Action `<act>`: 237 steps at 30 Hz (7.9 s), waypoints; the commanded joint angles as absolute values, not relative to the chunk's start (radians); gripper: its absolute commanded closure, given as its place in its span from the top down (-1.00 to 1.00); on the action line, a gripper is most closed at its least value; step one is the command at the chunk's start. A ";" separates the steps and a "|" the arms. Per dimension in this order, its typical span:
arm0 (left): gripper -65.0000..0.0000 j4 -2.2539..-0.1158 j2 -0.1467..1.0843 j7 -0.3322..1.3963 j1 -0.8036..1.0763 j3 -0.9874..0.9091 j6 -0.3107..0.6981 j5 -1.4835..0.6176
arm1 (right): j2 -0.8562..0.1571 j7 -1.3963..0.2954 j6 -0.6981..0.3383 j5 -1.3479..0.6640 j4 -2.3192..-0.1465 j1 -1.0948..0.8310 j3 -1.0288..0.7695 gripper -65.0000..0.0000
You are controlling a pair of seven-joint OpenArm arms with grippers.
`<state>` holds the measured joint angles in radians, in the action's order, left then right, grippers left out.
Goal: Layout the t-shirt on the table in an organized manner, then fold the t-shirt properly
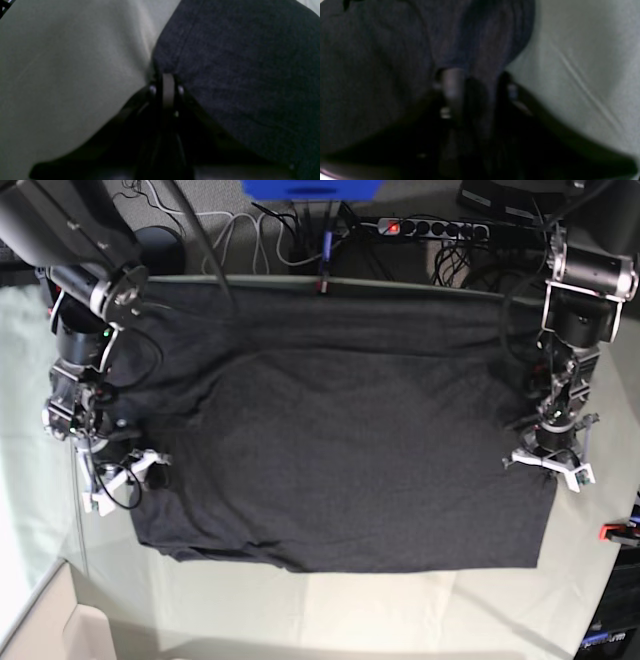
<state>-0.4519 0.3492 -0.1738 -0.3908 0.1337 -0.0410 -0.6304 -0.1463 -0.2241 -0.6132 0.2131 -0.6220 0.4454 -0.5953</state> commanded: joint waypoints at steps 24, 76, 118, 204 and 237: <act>-1.00 -0.756 0.404 -0.174 -0.196 -0.008 -0.041 -0.631 | -0.064 -0.308 -0.698 0.202 -1.178 0.213 -0.598 -1.00; 0.00 -1.323 0.381 0.305 0.137 -0.456 -0.038 -0.622 | -0.008 -0.340 -0.698 0.033 -1.653 -0.199 -0.608 -0.02; 0.01 -0.384 0.343 -0.105 -0.498 0.036 -0.038 -0.398 | -0.015 -0.449 -0.698 0.041 -1.524 -0.002 -0.602 -0.02; -1.00 -0.335 0.341 -0.099 -0.463 0.036 -0.038 -0.398 | -0.272 -0.196 -0.634 0.041 -0.739 0.298 -0.315 0.03; -1.00 -0.906 0.321 0.131 -0.344 -0.278 -0.038 -0.400 | -0.232 -0.432 -0.698 0.033 -1.167 0.300 -0.499 -1.00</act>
<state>-0.8883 0.3046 0.1513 -0.3172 -0.2729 -0.0330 -0.4038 -0.2157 -0.4515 -0.7021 0.0441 -1.1488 0.2798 -0.4961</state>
